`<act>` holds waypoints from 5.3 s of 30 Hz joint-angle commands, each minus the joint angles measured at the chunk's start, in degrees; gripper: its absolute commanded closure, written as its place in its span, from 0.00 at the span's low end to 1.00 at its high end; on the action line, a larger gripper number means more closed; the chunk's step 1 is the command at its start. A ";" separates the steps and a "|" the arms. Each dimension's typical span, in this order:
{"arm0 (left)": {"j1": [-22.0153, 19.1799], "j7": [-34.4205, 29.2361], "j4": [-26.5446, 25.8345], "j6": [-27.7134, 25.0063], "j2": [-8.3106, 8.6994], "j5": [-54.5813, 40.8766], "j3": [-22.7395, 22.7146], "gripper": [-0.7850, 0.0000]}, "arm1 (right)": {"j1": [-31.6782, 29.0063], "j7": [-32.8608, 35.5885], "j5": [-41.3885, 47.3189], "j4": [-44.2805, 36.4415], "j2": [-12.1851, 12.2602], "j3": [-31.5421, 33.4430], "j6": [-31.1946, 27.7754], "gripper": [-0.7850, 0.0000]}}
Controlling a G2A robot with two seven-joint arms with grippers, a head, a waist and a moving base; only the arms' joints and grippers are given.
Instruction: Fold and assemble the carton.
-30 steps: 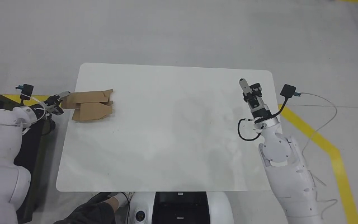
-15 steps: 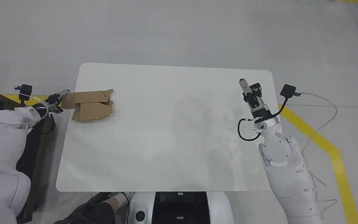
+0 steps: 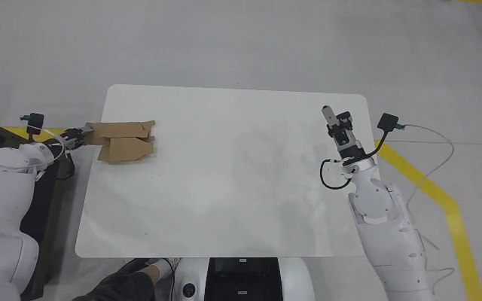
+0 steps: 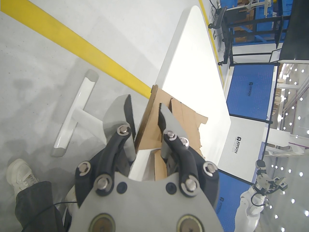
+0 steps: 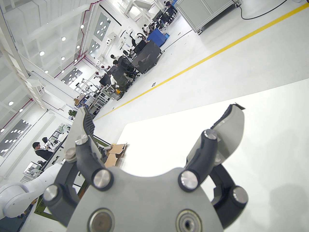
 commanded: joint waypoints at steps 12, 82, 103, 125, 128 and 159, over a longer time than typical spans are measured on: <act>1.53 -8.77 -2.08 -6.78 2.17 -6.43 -5.81 1.00 | 0.00 0.00 0.00 0.00 0.00 0.00 0.00 0.00; 12.71 -20.84 -58.18 15.46 2.91 -27.04 -9.56 1.00 | 0.00 0.00 0.00 0.00 0.00 0.00 0.00 0.00; 12.71 -20.84 -58.18 15.46 2.91 -27.04 -9.56 1.00 | -1.26 32.30 26.90 -1.44 0.10 -6.91 1.42 0.00; 12.71 -20.84 -58.18 15.46 2.91 -27.04 -9.56 1.00 | -1.24 44.72 41.52 0.32 -0.14 -12.56 -3.66 0.00; 12.71 -20.84 -58.18 15.46 2.91 -27.04 -9.56 1.00 | -1.24 44.72 41.52 0.32 -0.14 -12.56 -3.66 0.00; 12.71 -20.84 -58.18 15.46 2.91 -27.04 -9.56 1.00 | 0.92 51.91 62.77 -1.29 -1.71 -20.59 -7.58 0.00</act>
